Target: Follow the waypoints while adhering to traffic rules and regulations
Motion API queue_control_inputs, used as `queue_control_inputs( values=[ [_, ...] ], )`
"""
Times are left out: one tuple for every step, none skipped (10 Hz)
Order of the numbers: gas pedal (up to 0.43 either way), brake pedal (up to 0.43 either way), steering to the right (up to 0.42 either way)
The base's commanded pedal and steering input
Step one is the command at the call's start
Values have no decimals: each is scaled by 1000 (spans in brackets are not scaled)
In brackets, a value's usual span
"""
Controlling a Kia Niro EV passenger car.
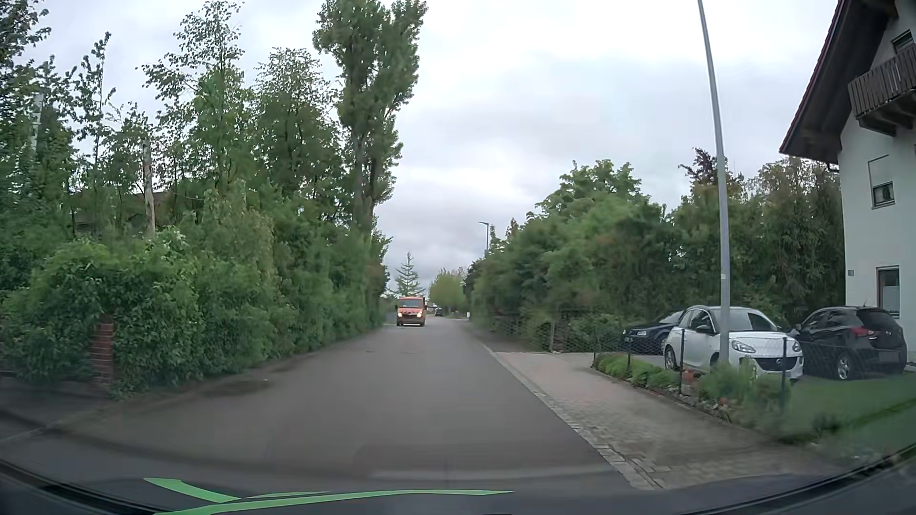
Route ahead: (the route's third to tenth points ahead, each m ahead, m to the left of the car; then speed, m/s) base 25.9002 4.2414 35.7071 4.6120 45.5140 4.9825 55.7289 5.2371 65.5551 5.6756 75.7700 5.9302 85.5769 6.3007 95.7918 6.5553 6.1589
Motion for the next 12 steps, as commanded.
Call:
queue_control_inputs(
  values=[
    [138, 0, -8],
    [138, 0, -8],
    [138, 0, -8],
    [138, 0, -8],
    [138, 0, -6],
    [138, 0, -6],
    [138, 0, -5],
    [138, 0, -4],
    [138, 0, -4],
    [138, 0, -4],
    [138, 0, -3],
    [138, 0, 1]
  ],
)
